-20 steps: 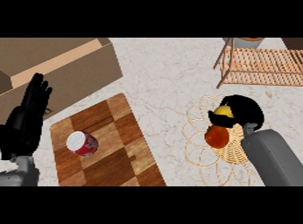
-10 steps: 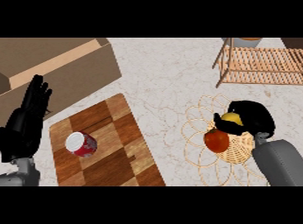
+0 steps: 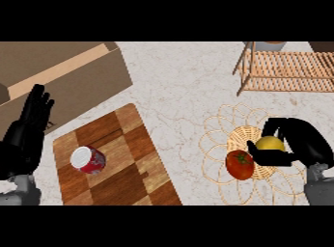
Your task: Pick the lemon from the placemat and place it in the tiered shelf
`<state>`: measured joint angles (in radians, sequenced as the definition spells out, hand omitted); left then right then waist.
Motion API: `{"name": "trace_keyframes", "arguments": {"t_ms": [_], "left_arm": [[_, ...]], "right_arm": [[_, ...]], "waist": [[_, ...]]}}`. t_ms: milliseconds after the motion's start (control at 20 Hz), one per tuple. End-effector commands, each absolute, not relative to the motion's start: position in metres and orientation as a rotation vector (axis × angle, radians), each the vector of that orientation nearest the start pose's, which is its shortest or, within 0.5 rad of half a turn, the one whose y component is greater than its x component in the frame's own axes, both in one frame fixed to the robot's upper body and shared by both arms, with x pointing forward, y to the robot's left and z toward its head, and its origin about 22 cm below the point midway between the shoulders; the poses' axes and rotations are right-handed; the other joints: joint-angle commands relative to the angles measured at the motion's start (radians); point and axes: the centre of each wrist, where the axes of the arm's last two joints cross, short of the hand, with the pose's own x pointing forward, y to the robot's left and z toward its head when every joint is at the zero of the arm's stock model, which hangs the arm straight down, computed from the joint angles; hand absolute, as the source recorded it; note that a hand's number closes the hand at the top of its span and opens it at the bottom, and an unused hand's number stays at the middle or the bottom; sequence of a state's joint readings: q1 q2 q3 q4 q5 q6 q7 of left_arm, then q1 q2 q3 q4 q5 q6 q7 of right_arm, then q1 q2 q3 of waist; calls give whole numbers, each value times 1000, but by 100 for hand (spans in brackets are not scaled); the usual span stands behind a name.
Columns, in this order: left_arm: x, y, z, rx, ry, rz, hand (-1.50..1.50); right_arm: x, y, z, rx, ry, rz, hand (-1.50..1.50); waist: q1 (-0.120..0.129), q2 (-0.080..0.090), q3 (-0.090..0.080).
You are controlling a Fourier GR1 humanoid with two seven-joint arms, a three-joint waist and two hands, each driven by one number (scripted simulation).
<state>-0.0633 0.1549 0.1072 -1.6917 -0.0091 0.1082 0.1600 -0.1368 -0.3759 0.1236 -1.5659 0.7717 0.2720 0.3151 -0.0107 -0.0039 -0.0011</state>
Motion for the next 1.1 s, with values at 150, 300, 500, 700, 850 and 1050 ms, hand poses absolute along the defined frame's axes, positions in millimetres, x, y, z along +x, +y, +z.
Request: {"name": "trace_keyframes", "arguments": {"t_ms": [150,300,500,700,850,1050], "left_arm": [[254,280,60,276,-1591,38,0],[251,268,66,269,-1600,46,0],[244,281,52,245,-1597,45,0],[247,267,59,246,-1610,32,0],[245,262,54,228,-1617,50,0],[247,271,55,233,-1606,44,0]], "right_arm": [[256,-263,134,-735,-1400,665,150],[235,-273,160,-807,-1406,541,150],[234,-284,212,-952,-1404,439,150],[233,-324,222,-1017,-1394,429,150],[242,-336,244,-1042,-1377,399,150],[265,-341,219,-1089,-1373,358,150]], "waist": [[-15,-6,0],[-12,-5,1],[7,0,0],[10,3,1],[12,3,1],[17,4,1]]}}
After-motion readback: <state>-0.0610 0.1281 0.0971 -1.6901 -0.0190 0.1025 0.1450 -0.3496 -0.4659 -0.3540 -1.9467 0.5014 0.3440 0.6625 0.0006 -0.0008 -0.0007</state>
